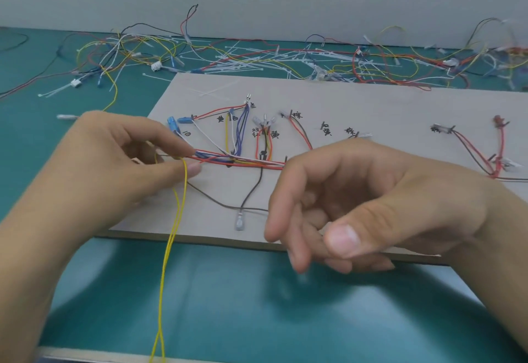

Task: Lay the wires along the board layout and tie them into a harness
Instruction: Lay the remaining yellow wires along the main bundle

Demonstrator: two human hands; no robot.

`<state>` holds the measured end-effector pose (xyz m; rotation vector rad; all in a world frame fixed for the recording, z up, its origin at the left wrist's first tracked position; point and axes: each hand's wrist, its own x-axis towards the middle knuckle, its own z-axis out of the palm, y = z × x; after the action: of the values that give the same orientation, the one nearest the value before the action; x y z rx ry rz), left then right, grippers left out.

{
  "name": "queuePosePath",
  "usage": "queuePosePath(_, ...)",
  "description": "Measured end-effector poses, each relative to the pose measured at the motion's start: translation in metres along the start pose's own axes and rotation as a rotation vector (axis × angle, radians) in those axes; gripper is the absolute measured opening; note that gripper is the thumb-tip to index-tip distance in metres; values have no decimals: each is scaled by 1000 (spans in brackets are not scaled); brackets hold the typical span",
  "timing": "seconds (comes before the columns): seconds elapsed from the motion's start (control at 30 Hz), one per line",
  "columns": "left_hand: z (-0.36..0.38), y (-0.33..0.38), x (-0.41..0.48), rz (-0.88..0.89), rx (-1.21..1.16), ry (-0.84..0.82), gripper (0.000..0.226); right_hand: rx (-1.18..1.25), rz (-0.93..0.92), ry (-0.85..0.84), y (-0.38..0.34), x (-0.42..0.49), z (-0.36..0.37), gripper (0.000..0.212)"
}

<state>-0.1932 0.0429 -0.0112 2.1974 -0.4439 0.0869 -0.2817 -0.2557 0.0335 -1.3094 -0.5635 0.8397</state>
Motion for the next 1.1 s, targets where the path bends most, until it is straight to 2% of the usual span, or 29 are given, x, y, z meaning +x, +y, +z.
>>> queuePosePath(0.13, -1, 11, 1, 145, 222, 67, 38, 20, 26, 70, 3, 3, 2, 28)
queuePosePath(0.23, 1, 31, -2, 244, 246, 4, 21, -164, 53, 368, 9, 11, 6, 14)
queuePosePath(0.3, 7, 52, -4, 322, 235, -55, 12, -199, 55, 527, 10, 16, 11, 15)
queuePosePath(0.37, 15, 70, -6, 381, 228, -131, 14, -204, 53, 516, 12, 17, 15, 24)
queuePosePath(0.5, 27, 89, -3, 367, 218, -305, 37, -128, 139, 383, 12, 15, 12, 32)
queuePosePath(0.63, 27, 107, 17, 357, 289, -392, 42, -89, 167, 324, 7, 12, 7, 30)
queuePosePath(0.77, 31, 106, 43, 333, 231, -497, 42, -141, 144, 411, 5, 12, 3, 25)
queuePosePath(0.9, 37, 89, 44, 368, 85, -415, 40, -179, 169, 467, 1, 4, -8, 25)
queuePosePath(1.03, 32, 83, 34, 474, 190, -170, 43, -90, 169, 482, 3, 7, -11, 29)
queuePosePath(1.1, 31, 87, 23, 516, 234, -127, 36, -22, 153, 496, 3, 9, -11, 28)
